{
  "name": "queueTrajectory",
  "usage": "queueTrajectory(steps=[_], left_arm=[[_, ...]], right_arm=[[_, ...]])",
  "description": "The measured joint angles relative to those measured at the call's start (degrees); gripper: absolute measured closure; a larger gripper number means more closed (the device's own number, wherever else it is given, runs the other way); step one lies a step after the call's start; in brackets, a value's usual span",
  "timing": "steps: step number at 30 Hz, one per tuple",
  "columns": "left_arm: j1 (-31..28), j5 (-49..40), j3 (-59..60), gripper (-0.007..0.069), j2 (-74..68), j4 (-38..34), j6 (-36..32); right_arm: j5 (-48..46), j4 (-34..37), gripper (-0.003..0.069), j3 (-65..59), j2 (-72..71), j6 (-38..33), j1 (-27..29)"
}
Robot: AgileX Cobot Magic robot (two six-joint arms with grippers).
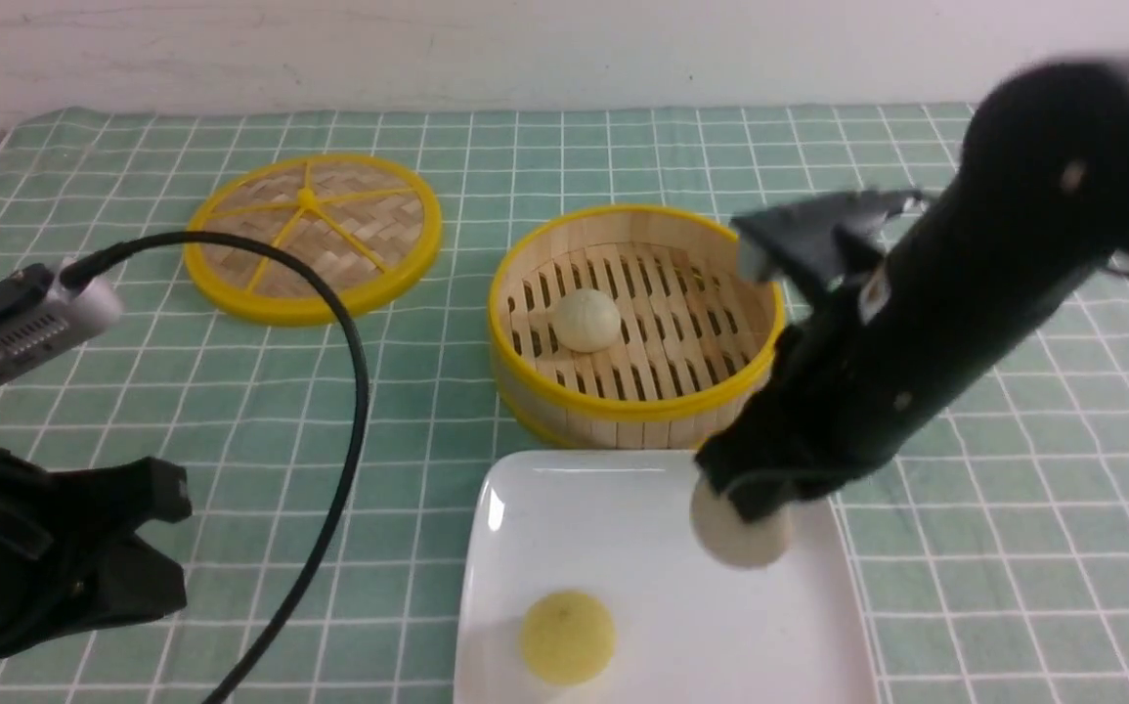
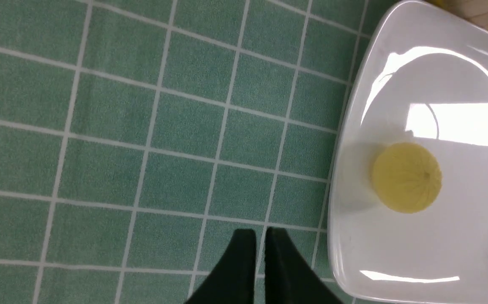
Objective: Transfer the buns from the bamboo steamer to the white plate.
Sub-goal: 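Move the steamed bun from the bamboo steamer onto the white plate with the right gripper, then reach into the bamboo steamer and grasp a bun with the left gripper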
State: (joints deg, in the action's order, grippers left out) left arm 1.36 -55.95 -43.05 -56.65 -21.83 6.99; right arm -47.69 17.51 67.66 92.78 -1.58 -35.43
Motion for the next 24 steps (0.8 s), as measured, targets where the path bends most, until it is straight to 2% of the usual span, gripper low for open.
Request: queueTrajectory(steps=[4,5,6,7,11,13,15,17,19,21,24], left_arm=[[0.00,0.20,0.00,0.0550,0.00,0.00,0.00],[0.00,0.20,0.00,0.0545,0.00,0.00,0.00],[0.00,0.20,0.00,0.0545,0.00,0.00,0.00],[0.00,0.26,0.00,0.0539,0.00,0.00,0.00],[0.00,0.26,0.00,0.0528,0.00,0.26,0.00],[0.00,0.33,0.00,0.0523,0.00,0.46,0.00],[0.00,0.58,0.00,0.0518,0.00,0.58,0.00],[0.00,1.16,0.00,0.0516,0.00,0.60,0.00],[0.00,3.07,0.00,0.0512,0.00,0.60,-0.79],[0.00,4.82,-0.06,0.0510,0.00,-0.09,-2.97],[0.00,6.44,-0.61,0.0507,-0.34,-5.21,-8.71]], right_arm=[[15.31,0.00,0.0538,-8.59,3.01,0.25,-1.79],[18.36,-0.23,0.0477,-10.27,4.46,0.60,-1.79],[18.64,-0.39,0.0457,-10.39,4.62,0.70,-1.79],[19.86,-0.93,0.0374,-10.75,5.52,1.58,-1.79],[15.55,-2.37,0.0193,-8.79,4.98,1.58,-1.07],[9.38,-3.78,0.0125,-6.23,3.63,1.58,-0.14],[4.48,-4.83,0.0105,-4.06,2.07,1.58,0.68],[-1.30,-6.67,0.0110,-1.52,-0.35,1.58,1.66],[-9.48,-10.33,0.0184,1.57,-5.09,1.58,2.97],[-14.24,-13.10,0.0286,2.59,-8.89,1.58,3.66],[-20.94,-16.29,0.0489,2.54,-16.86,2.26,4.14]])
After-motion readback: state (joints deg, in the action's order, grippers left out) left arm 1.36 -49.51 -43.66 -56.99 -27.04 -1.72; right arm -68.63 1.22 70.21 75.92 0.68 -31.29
